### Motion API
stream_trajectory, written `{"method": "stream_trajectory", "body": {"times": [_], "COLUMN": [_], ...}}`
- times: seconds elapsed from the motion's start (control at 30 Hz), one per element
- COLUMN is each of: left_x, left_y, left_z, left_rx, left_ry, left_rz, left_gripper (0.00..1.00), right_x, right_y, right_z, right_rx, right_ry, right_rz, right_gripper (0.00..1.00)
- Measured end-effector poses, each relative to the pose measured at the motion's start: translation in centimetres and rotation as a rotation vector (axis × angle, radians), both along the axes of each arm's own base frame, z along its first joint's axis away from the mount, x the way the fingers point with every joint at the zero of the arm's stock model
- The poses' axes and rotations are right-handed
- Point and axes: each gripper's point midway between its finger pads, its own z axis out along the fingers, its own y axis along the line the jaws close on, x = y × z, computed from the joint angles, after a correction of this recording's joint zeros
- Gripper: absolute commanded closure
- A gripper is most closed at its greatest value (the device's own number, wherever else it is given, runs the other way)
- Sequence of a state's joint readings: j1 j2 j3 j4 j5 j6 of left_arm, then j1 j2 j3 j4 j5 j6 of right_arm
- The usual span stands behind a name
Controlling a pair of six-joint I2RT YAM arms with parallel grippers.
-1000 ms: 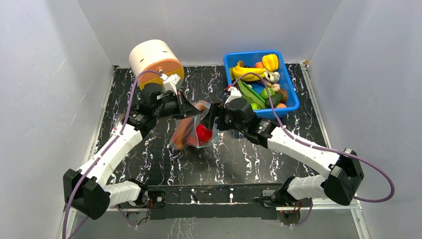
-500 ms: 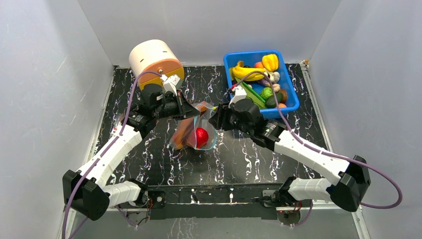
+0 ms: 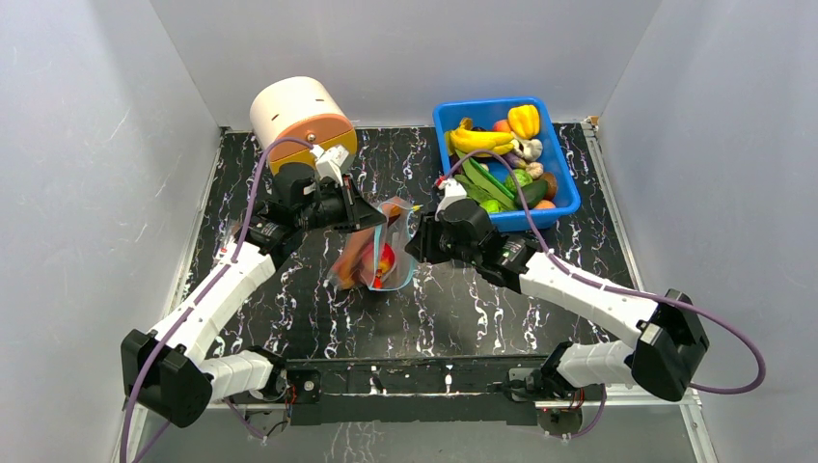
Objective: Place the food in the zip-top bag and seal the zipper
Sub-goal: Adjust the zipper food storage bag at the center of the board.
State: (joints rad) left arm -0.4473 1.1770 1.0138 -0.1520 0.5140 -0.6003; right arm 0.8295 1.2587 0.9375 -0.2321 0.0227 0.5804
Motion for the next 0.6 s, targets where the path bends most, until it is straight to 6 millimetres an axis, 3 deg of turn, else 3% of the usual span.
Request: {"method": "stream_trajectory", "body": {"times": [0.1,0.3,0.5,0.6], "left_x": [-0.1,-0.1,-0.6,-1.4], "left_y": [0.3,1.7,4.5,6.5], "left_z": [-0.4,0.6,2.8,4.0], "left_rx": [0.026,0.095,0.185,0.236], "left_ry": [0.005,-0.034,-0.115,-0.153], "left_rz": [0.006,0.042,0.134,0.191], "left_gripper": [1.0,1.0,1.0,1.0], "right_x": [-0.1,-0.6,-1.2,-2.2], "right_y": [0.3,2.4,6.1,9.0], "right_z": [-0.1,1.4,0.8,1.5], "right_rx": [0.007,0.117,0.187,0.214], "right_ry": [0.008,0.023,0.084,0.086], "right_rz": [0.01,0.073,0.17,0.245], "right_gripper": [1.0,1.0,1.0,1.0]}}
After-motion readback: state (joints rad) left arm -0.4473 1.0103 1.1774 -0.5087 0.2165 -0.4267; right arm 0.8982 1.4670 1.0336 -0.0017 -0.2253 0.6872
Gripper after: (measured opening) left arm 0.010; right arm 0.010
